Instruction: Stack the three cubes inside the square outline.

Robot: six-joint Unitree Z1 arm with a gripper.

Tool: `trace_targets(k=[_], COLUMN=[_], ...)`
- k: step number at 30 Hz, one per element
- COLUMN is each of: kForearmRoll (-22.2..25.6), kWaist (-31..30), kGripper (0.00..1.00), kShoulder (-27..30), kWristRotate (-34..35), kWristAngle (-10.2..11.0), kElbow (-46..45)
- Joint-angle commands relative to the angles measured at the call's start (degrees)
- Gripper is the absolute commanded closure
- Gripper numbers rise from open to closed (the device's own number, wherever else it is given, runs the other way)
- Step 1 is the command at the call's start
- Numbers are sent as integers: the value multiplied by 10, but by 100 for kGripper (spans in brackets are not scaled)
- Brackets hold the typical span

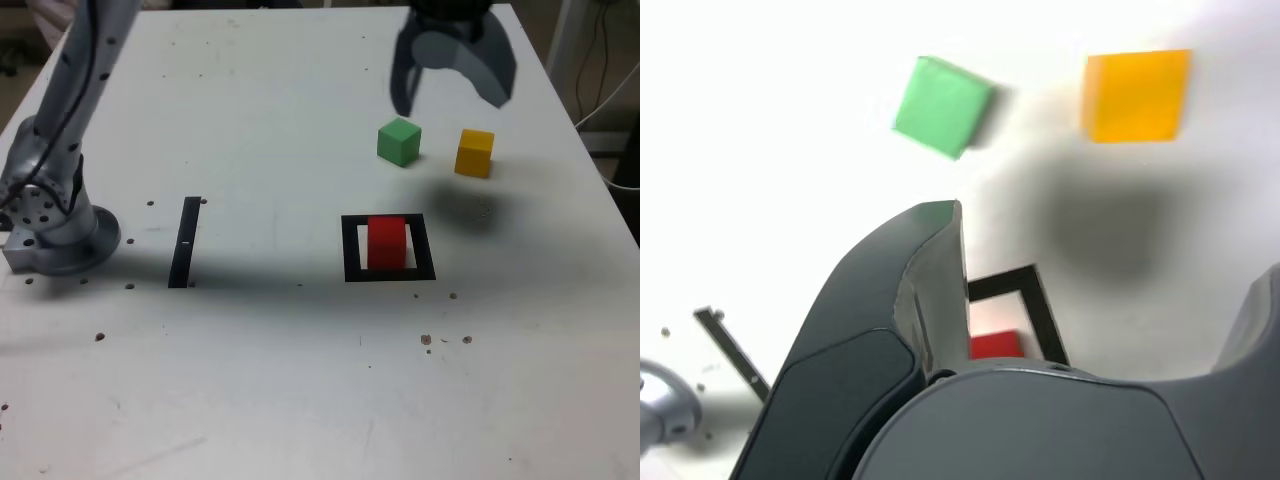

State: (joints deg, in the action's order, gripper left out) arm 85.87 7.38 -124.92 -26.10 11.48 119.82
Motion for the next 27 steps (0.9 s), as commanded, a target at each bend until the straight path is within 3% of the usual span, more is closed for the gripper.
trace_targets(k=[1, 8, 18, 27], kForearmRoll=[8, 20, 13, 5], kWaist=[7, 21, 31, 23], kGripper=[0, 1, 4, 16], kShoulder=[-19, -72, -121, -154], kWristRotate=[-9, -21, -14, 11], kWristAngle=[4, 5, 5, -20], kElbow=[27, 89, 103, 102])
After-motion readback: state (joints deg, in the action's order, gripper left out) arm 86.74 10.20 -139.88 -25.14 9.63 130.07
